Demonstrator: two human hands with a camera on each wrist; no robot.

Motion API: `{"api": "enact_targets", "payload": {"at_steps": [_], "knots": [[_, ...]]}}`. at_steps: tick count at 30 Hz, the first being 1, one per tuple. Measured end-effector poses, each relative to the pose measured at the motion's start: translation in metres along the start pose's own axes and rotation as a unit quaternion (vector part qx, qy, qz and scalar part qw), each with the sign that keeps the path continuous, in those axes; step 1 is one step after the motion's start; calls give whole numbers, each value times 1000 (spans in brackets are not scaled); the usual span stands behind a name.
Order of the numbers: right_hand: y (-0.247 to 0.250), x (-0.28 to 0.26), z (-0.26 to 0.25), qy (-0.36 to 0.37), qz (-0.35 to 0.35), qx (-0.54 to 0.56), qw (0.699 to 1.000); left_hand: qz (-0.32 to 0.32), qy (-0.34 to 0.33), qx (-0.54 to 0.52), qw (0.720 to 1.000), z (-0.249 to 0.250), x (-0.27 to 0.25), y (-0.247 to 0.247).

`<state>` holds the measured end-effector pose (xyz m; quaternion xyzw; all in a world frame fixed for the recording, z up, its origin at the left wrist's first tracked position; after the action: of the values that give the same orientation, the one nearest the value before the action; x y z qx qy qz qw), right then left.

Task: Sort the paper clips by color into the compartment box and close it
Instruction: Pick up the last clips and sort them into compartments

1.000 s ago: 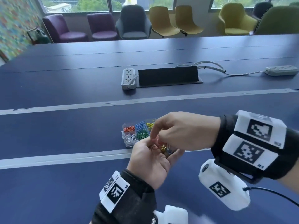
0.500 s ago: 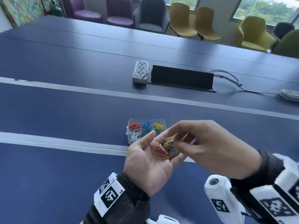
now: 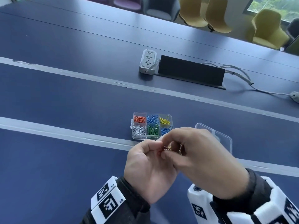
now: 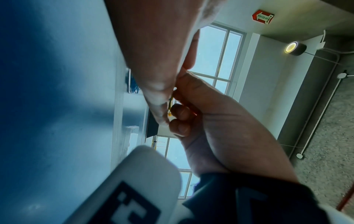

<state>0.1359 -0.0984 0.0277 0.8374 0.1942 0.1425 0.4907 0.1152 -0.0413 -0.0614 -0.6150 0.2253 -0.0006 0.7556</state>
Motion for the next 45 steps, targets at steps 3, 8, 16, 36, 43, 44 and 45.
{"api": "enact_targets", "payload": {"at_steps": [3, 8, 16, 36, 43, 44, 45], "knots": [[-2, 1, 1, -12, -18, 41, 999, -18, -9, 11, 1000, 2, -3, -4], [6, -1, -1, 2, -5, 136, 991, -31, -27, -11, 999, 3, 2, -6], [6, -1, 1, 17, 46, 106, 993, -45, -18, -40, 998, 2, -4, -14], [-4, 70, -43, 76, -40, -125, 988, 43, 48, -14, 998, -8, 2, 3], [-27, 92, -35, 59, -125, -172, 975, 52, 45, -13, 998, -5, 5, 8], [-23, 91, -35, 55, -129, -164, 976, 53, 43, -15, 998, -3, 5, 8], [-17, 90, -35, 50, -126, -154, 979, 56, 37, -17, 998, -2, 5, 8]]}}
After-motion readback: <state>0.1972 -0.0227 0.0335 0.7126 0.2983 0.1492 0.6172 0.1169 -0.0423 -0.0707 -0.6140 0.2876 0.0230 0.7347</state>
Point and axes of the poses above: each hand's wrist, its own x-axis towards the middle knuckle, its own y-axis out of the back of the hand, z = x × y, the point moved 6 cm from there along x, towards the middle knuckle, and after that the axes turned 6 degrees about z, right-handed, at the moved point
